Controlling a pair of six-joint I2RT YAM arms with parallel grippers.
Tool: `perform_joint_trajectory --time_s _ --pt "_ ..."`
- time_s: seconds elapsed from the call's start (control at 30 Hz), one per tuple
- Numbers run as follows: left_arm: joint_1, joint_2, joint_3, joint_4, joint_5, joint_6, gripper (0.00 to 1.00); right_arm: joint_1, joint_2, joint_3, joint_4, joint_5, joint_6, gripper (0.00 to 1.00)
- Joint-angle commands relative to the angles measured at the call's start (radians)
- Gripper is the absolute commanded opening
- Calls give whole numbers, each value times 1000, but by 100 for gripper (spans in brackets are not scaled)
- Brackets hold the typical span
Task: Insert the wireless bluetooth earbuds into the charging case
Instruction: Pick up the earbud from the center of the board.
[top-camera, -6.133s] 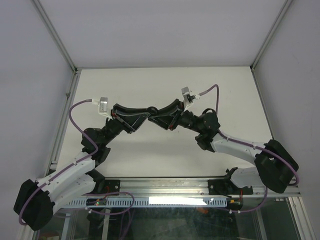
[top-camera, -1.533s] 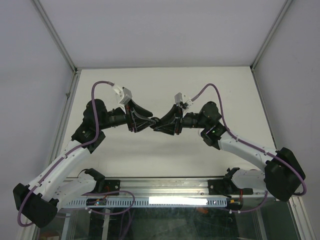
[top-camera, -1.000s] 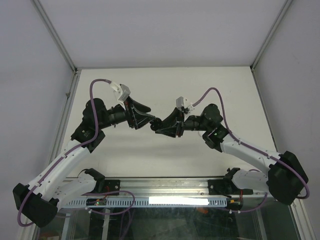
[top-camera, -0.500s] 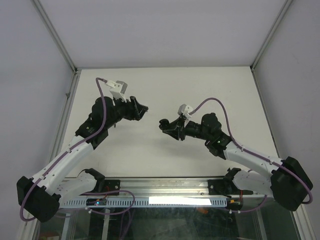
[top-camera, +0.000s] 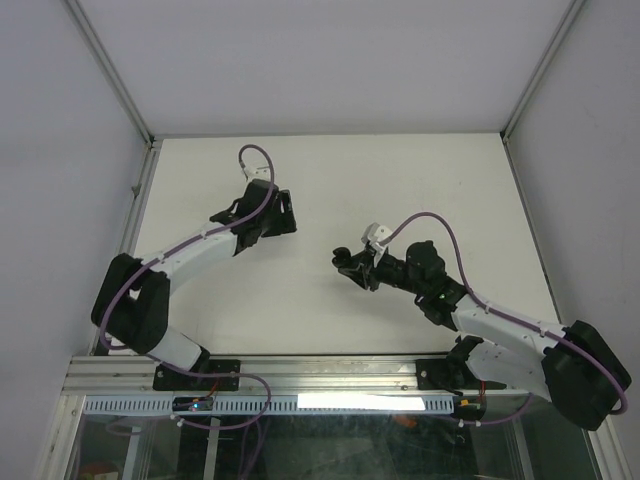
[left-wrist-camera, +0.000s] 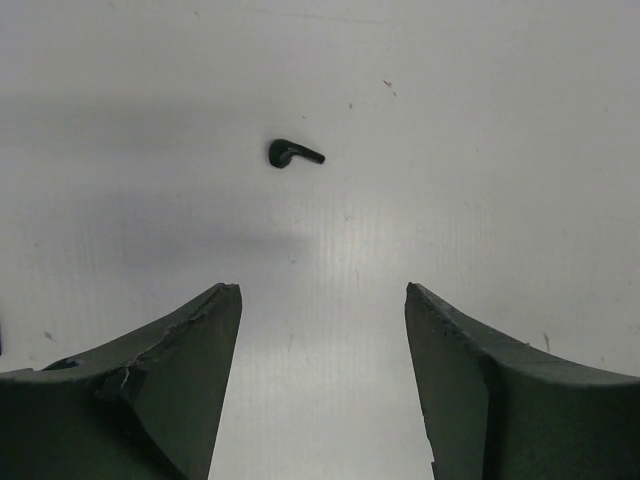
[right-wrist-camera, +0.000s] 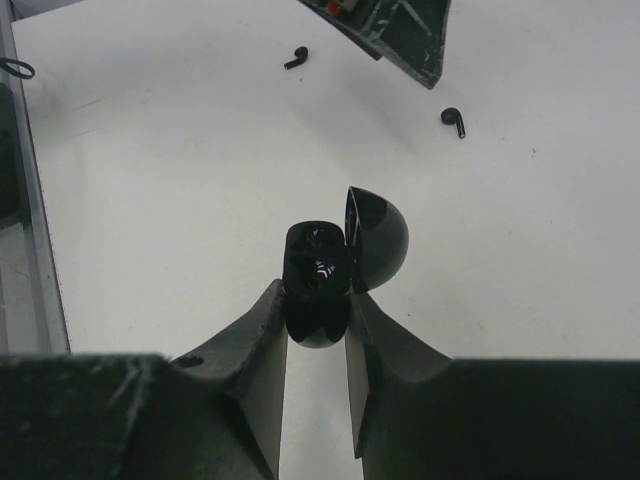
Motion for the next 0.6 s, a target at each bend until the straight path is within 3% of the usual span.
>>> perform_joint_trajectory --time_s 0.0,0.33,0.57 --pt "2 133 136 12 -141 -32 69 -12 -35 -29 99 22 -21 0" --pt "4 421 337 -9 -254 24 74 -24 -26 -55 133 0 0 0" --pt "2 483 373 -33 -261 61 71 -28 -21 -58 139 -9 8 0"
